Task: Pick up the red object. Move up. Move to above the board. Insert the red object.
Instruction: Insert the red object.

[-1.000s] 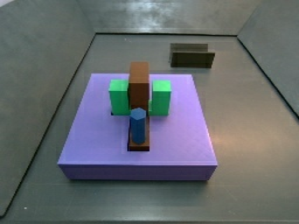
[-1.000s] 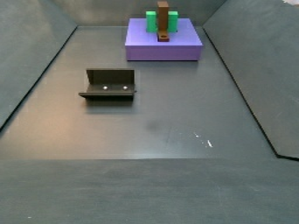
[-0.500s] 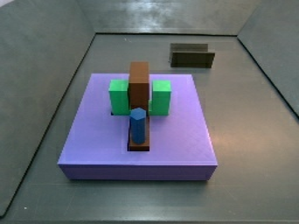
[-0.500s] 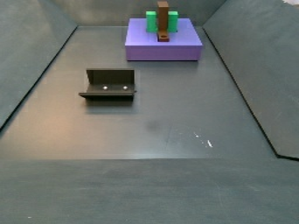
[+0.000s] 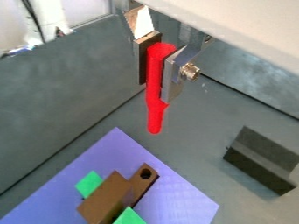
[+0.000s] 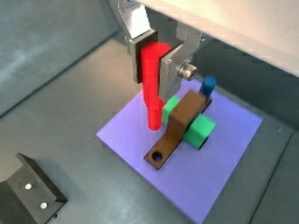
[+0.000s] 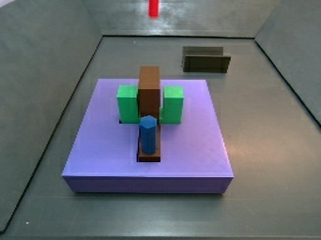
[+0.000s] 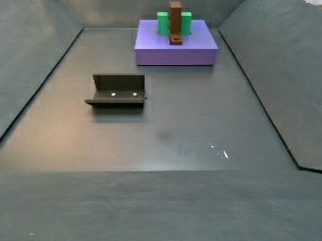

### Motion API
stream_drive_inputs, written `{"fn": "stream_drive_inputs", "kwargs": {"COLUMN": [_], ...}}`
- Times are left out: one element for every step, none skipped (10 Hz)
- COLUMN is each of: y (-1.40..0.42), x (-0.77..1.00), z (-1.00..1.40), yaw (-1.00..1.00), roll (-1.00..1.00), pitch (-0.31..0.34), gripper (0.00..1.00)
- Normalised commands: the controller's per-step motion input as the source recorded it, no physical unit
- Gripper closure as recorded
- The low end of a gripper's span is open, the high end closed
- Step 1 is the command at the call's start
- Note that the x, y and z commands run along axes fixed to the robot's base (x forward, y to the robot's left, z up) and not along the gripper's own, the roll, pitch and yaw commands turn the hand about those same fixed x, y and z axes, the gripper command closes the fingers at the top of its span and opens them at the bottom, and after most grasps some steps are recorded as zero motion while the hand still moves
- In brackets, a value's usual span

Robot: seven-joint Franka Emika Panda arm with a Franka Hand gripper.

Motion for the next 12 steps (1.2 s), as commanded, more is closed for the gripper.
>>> {"fn": "stream_drive_inputs", "kwargs": {"y": [0.29, 0.21, 0.09, 0.0, 0.07, 0.11, 0.07, 0.0, 0.0, -0.03, -0.09, -0.05], "x": [-0.18, -0.23, -0.19, -0.07, -0.09, -0.22, 0.0, 0.14, 0.13, 0.26, 0.41, 0.41], "z": [-0.82, -0.71, -0.54, -0.32, -0.23, -0.43, -0.33, -0.54, -0.53, -0.43, -0.29, -0.26], "yaw": [-0.36, -0.43, -0.46, -0.44, -0.29, -0.02, 0.0, -0.1, -0.05, -0.02, 0.0, -0.04], "roll": [-0.15, -0.21, -0.28, -0.38, -0.39, -0.19, 0.0, 0.01, 0.0, 0.0, 0.07, 0.14], "pitch": [-0.059, -0.087, -0.153, -0.24, -0.307, -0.341, -0.11, -0.051, -0.11, -0.067, 0.0, 0.063], "gripper": [1.0, 1.0, 1.0, 1.0, 1.0, 1.0, 1.0, 1.0, 1.0, 1.0, 1.0, 1.0]}}
